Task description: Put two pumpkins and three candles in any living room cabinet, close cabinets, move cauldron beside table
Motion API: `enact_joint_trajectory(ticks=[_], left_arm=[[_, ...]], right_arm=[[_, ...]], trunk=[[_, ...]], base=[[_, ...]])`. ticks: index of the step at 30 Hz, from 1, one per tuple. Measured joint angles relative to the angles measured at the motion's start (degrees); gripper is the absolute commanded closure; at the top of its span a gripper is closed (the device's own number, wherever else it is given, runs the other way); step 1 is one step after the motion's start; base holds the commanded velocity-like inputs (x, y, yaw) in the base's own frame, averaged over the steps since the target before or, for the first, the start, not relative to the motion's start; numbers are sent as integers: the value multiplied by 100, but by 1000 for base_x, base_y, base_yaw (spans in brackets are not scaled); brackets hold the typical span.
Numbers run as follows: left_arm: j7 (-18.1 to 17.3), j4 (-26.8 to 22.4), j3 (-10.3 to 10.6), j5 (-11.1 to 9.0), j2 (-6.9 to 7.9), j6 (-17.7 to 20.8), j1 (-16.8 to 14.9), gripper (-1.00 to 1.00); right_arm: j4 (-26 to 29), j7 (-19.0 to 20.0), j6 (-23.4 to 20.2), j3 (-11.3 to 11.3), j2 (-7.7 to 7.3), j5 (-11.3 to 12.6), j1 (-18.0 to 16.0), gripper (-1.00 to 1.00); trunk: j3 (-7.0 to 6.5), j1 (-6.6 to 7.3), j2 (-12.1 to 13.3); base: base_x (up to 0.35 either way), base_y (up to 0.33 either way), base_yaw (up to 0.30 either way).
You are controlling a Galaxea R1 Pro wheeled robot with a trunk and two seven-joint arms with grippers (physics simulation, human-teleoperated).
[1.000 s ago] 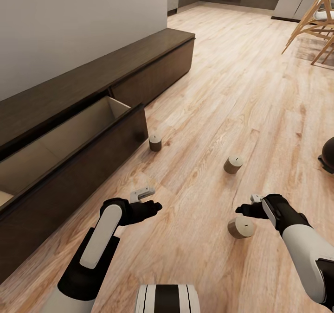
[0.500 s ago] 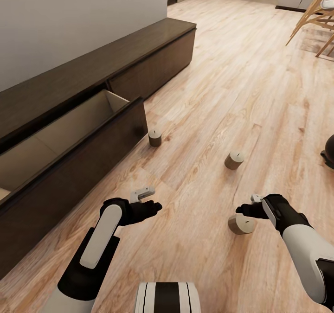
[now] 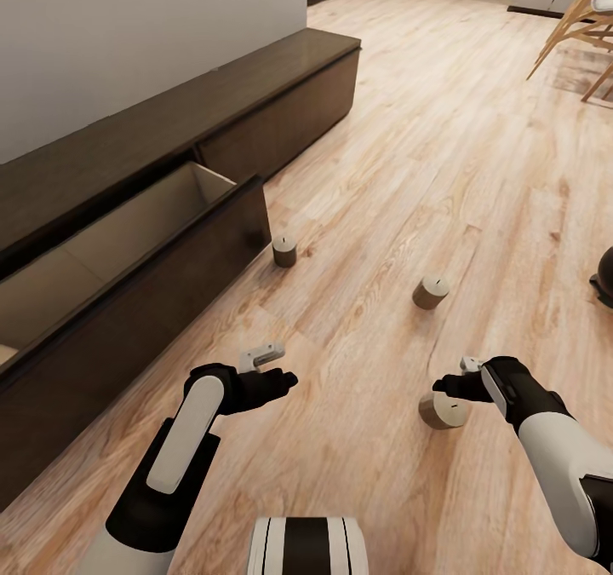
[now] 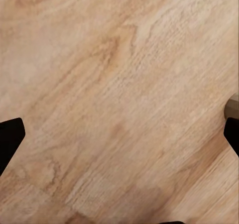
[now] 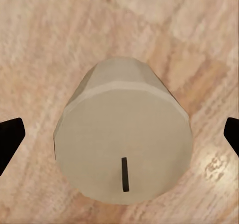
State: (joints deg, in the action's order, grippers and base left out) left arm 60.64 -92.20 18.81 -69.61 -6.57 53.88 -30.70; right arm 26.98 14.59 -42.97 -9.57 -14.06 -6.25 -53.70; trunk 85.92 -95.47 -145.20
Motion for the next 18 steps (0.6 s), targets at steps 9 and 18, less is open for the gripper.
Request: enact_joint_trajectory(ticks=[9, 18], left_arm=[[0, 0, 1, 0, -1, 0, 0, -100], [0, 0, -4, 0, 6, 0, 2, -100]], right_arm=[[3, 0, 0, -1, -10, 0, 0, -100], [9, 6, -1, -1, -42, 2, 0, -100]], trunk=[[199, -23, -12], [399, -46, -24]], base=[[0, 0, 0], [0, 0, 0]])
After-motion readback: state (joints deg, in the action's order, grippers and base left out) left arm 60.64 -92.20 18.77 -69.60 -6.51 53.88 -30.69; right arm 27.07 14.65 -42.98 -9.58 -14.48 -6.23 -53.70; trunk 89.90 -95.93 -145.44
